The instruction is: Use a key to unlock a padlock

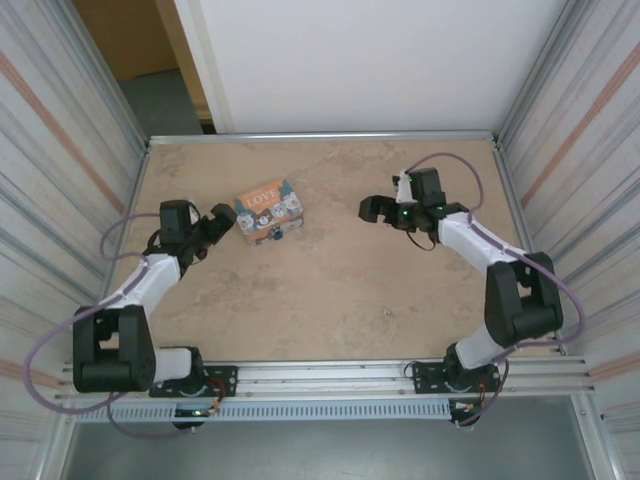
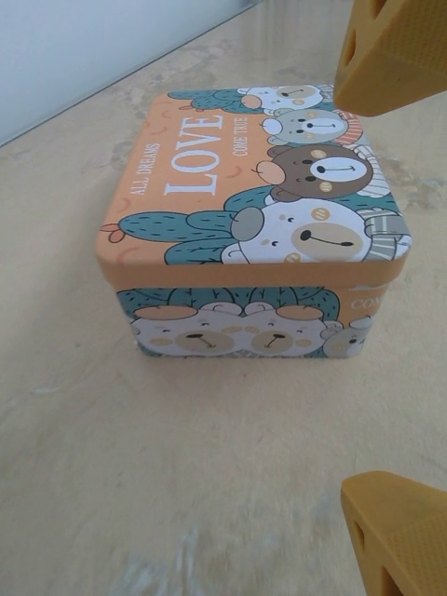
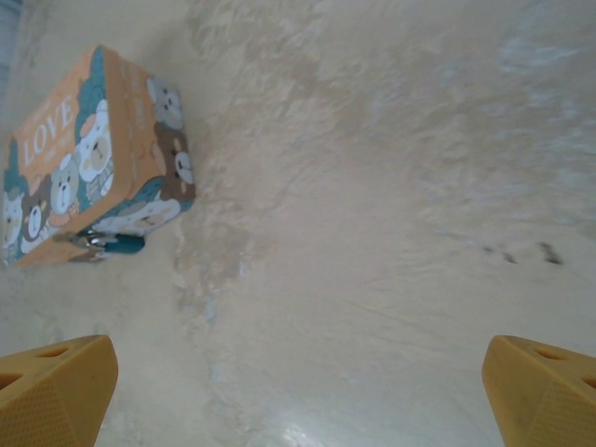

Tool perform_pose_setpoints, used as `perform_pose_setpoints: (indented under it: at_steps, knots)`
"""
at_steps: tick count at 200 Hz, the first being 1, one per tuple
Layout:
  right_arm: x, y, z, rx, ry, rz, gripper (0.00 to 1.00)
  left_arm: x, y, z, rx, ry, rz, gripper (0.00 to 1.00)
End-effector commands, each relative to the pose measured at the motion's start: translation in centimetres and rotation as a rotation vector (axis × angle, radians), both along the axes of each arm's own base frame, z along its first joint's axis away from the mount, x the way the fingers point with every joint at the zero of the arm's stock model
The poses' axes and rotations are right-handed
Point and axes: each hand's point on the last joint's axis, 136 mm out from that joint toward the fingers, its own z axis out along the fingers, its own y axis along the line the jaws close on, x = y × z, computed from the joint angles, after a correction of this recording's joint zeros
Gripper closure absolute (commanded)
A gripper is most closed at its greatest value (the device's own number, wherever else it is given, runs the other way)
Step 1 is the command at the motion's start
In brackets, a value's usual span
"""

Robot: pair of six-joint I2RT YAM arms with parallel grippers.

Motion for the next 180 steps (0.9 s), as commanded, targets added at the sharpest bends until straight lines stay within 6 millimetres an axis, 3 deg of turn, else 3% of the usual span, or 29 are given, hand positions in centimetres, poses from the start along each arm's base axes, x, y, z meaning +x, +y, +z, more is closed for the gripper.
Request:
perform_pose_setpoints:
  at_steps: [1, 55, 106, 180]
  knots:
    - [1.2, 2.9, 0.0, 0.033, 0.015, 0.031, 0.00, 2.5, -1.5, 2.5, -0.094, -0.083, -0.057, 0.01]
    - [3.4, 8.2, -1.9, 0.055, 0.044, 0.097, 0.00, 5.0, -2.9, 1.2, -0.155, -0.059, -0.127, 0.01]
    - [5.0, 11.2, -3.1, 0.078, 0.063, 0.123, 0.03, 6.5, -3.6, 0.0, -0.190, -0.043, -0.150, 0.01]
    - [6.9, 16.1, -3.6, 0.131, 0.065, 0.185, 0.09, 8.2, -7.0, -0.7, -0.172, -0.001, -0.299, 0.01]
